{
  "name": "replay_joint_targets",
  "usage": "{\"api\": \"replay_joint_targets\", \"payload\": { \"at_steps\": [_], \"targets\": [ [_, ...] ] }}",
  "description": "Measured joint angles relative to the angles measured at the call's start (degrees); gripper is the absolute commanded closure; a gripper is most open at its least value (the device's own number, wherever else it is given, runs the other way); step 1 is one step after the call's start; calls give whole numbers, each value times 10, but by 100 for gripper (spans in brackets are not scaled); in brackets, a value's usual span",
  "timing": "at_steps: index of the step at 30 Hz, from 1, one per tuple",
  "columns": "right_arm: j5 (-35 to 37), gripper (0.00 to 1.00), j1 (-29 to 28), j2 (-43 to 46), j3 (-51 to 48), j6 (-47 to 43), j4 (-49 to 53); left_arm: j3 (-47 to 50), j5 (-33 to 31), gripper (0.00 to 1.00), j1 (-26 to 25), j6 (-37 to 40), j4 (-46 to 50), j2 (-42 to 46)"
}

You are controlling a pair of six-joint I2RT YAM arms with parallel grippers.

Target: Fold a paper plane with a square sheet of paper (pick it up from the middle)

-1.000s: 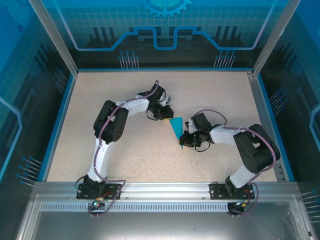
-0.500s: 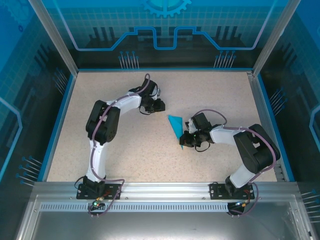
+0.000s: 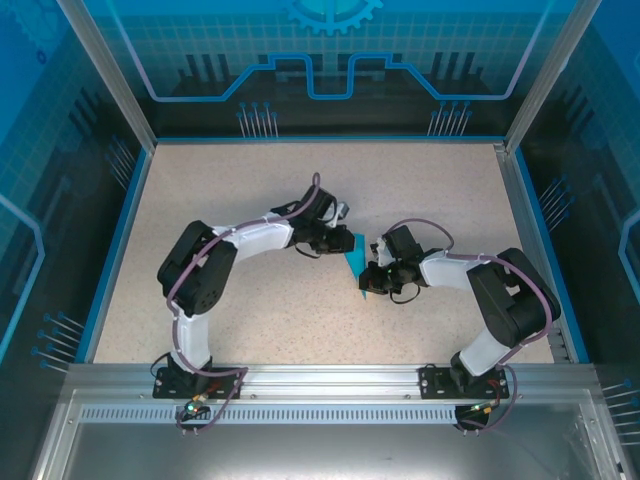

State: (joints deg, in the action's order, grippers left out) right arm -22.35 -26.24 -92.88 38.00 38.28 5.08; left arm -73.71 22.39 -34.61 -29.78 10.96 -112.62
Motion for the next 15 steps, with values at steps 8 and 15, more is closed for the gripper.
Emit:
{"api": "replay_joint_targets", "payload": {
  "at_steps": [8,15],
  "targets": [
    [-1,93,0,-2,1,0,0,0,30,81,-5,-6,-16,-57],
    [-2,93,0,-4,3,0,3,-10,35,81,5,-5,-16,-75]
  ]
}}
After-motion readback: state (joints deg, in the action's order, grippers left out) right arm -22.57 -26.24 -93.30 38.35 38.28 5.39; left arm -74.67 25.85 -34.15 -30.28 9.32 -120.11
